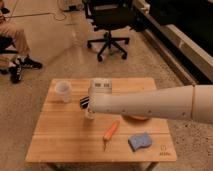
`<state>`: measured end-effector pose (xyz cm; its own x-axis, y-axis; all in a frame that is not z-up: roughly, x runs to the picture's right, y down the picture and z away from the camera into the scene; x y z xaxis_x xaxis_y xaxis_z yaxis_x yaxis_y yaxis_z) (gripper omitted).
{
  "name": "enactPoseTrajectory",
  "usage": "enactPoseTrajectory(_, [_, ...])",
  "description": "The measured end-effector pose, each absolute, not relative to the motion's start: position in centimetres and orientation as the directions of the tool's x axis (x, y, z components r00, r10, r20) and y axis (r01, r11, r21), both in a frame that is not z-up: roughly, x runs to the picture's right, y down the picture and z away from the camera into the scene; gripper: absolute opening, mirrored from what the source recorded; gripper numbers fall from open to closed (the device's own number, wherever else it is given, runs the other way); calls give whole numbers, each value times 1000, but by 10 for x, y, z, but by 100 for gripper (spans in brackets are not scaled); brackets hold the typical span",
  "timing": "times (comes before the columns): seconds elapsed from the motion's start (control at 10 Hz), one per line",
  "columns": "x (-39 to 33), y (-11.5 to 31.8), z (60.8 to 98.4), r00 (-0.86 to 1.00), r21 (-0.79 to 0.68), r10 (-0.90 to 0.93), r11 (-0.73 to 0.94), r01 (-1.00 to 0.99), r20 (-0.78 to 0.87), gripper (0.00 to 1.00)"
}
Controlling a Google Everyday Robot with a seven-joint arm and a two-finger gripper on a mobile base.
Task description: Stand the bottle upright
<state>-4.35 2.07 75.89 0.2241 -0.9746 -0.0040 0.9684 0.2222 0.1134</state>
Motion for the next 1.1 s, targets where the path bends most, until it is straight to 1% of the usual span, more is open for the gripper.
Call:
enactPoseTrajectory(0.7, [-67, 31, 765, 125, 143, -992, 121, 982, -15, 0])
enactPoseTrajectory(1.1, [-77, 29, 766, 40, 285, -998, 24, 958, -51, 0])
